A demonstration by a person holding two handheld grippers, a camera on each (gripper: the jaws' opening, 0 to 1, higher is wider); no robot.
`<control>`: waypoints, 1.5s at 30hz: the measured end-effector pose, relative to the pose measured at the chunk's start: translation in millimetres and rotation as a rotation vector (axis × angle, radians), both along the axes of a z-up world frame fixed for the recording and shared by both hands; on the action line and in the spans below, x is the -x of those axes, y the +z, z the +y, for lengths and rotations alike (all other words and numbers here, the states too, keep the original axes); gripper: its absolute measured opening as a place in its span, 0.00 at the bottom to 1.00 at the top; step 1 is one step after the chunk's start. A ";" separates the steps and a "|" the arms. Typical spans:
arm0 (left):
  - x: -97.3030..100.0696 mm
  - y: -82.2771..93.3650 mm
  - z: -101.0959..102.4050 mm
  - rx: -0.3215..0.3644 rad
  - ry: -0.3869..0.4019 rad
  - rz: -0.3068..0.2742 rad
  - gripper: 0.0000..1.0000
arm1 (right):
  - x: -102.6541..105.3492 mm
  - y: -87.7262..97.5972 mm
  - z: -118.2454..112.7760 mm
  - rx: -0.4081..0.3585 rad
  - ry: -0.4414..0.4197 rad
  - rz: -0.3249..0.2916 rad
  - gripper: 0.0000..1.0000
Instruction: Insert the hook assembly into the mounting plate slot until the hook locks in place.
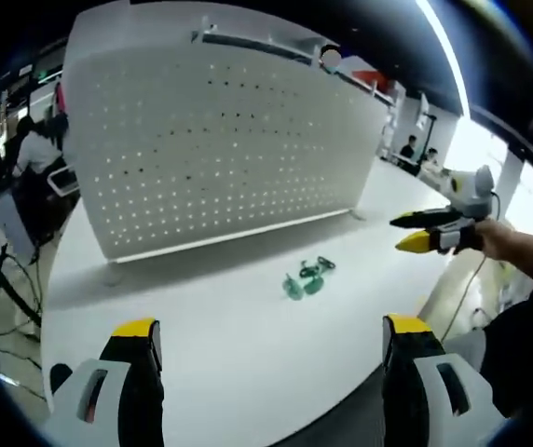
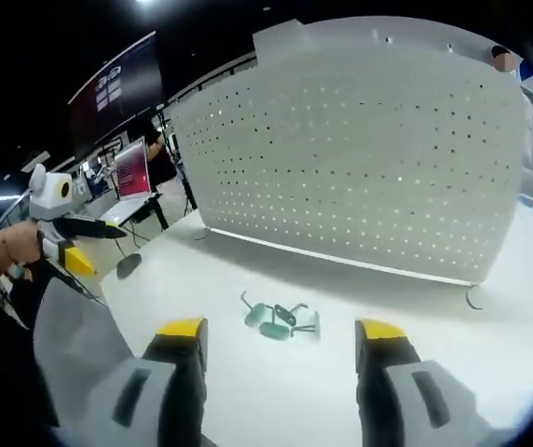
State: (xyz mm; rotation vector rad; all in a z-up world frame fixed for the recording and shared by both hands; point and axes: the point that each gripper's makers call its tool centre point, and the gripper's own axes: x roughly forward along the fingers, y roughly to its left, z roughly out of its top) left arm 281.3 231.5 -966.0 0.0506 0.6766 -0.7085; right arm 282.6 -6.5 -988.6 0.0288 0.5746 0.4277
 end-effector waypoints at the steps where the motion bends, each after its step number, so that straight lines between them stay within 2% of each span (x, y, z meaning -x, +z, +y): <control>1: 0.2 -0.7 -0.1 0.000 -0.001 0.002 1.00 | -1.1 -1.2 2.9 0.001 0.006 0.000 0.55; 4: 0.9 -2.7 1.3 0.001 0.001 0.003 1.00 | -5.9 -7.2 17.8 0.005 0.044 -0.001 0.47; 11: 11.6 -15.2 9.2 -0.015 0.000 0.041 1.00 | -22.8 -24.5 51.6 0.003 0.112 0.003 0.43; 20: 18.8 -21.3 15.6 -0.022 0.001 0.063 1.00 | -43.6 -47.6 83.2 0.071 0.203 0.014 0.36; 23: 17.7 -22.6 18.7 -0.032 0.009 0.060 1.00 | -50.1 -55.6 92.4 0.100 0.235 0.019 0.31; 29: 16.5 -22.9 22.7 -0.034 0.014 0.063 1.00 | -62.3 -73.6 111.7 0.125 0.274 0.046 0.28; 33: 15.3 -22.2 26.3 -0.036 0.023 0.063 1.00 | -68.9 -87.2 118.7 0.146 0.290 0.075 0.25; 40: 15.9 -18.3 37.2 -0.048 0.035 0.059 1.00 | -79.7 -114.2 117.8 0.179 0.260 0.149 0.19; 45: 17.3 -19.4 43.4 -0.049 0.052 0.062 1.00 | -87.0 -123.4 115.9 0.165 0.226 0.179 0.17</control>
